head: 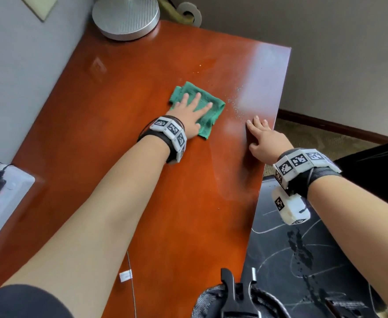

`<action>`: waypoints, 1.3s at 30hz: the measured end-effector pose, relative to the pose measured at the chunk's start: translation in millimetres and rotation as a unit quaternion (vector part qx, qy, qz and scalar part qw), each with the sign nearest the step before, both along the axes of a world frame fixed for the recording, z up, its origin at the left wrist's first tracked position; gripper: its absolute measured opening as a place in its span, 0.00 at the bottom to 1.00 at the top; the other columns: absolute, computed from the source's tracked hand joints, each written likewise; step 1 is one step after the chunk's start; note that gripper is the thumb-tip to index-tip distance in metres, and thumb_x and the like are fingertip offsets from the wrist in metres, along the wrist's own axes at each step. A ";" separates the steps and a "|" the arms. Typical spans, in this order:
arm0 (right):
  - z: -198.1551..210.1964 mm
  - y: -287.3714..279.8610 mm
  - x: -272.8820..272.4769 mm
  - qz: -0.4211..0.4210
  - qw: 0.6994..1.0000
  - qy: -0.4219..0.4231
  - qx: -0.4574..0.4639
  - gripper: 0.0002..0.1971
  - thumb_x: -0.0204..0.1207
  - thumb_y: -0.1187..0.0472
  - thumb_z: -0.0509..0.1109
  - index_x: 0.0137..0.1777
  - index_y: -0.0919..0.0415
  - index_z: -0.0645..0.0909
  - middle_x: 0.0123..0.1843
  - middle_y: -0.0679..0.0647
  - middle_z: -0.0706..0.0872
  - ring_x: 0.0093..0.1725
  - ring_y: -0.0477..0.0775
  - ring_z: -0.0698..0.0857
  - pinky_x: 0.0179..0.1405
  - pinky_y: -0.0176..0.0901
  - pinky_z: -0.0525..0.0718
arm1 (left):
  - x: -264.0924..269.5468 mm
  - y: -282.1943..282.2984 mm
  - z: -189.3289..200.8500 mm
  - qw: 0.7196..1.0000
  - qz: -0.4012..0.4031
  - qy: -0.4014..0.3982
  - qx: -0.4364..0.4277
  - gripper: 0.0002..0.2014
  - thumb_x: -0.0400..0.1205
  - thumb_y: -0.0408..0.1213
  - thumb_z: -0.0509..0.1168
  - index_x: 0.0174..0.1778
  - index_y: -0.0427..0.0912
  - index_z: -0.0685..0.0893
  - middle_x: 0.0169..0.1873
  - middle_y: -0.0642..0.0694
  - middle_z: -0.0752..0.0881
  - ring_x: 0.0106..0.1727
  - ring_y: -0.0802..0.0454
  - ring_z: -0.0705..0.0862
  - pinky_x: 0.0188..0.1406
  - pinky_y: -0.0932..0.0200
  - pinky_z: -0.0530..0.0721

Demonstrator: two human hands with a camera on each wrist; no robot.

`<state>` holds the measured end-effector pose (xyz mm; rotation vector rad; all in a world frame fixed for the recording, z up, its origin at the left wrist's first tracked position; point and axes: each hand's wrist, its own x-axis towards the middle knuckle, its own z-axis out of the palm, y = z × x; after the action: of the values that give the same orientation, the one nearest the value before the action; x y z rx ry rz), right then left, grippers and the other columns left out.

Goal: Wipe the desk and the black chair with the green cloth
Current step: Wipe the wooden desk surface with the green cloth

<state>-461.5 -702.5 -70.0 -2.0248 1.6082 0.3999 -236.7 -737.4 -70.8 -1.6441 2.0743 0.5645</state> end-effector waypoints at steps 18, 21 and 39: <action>2.0 -0.4 -0.9 -0.003 1.000 0.010 0.004 0.37 0.78 0.65 0.57 0.84 0.51 0.45 0.86 0.50 0.41 0.84 0.52 0.45 0.80 0.53 0.59 | 181.5 59.8 3.1 0.950 0.305 -0.068 -0.013 0.34 0.86 0.44 0.54 0.83 0.60 0.42 0.83 0.44 0.40 0.83 0.36 0.43 0.80 0.37 0.52; 0.8 -0.9 -2.0 0.000 1.000 0.012 0.005 0.37 0.79 0.65 0.58 0.84 0.51 0.45 0.86 0.50 0.41 0.84 0.53 0.45 0.80 0.54 0.59 | 180.5 81.9 6.4 0.963 0.254 -0.085 0.012 0.34 0.86 0.46 0.52 0.83 0.59 0.39 0.83 0.44 0.38 0.83 0.36 0.42 0.79 0.37 0.53; -9.3 -2.1 -2.0 0.006 0.999 -0.015 -0.028 0.30 0.83 0.60 0.55 0.83 0.57 0.51 0.85 0.54 0.48 0.83 0.59 0.53 0.77 0.57 0.63 | -9.1 165.0 6.5 0.994 -0.080 -0.070 0.037 0.36 0.84 0.46 0.51 0.82 0.54 0.35 0.82 0.38 0.35 0.82 0.32 0.38 0.79 0.39 0.50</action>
<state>-463.5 -704.6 -79.4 -2.0724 1.6067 0.3306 -245.8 -572.4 -64.3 -1.4199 2.0336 0.4524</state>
